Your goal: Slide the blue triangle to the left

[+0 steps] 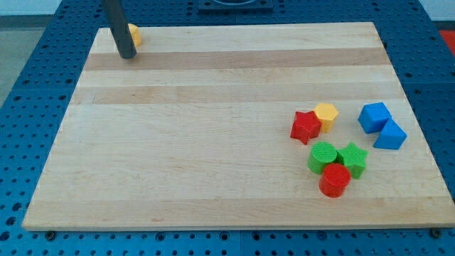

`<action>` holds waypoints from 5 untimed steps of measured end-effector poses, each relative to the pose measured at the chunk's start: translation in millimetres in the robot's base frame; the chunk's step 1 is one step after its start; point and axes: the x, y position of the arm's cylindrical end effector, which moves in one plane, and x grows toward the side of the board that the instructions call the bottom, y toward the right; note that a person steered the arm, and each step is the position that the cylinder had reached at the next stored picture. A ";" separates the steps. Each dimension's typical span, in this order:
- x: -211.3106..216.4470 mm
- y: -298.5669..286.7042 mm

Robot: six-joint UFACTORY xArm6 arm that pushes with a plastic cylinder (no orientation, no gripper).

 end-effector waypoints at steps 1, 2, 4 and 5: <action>54.7 31.1; 104.2 58.8; 93.0 197.6; 87.9 265.8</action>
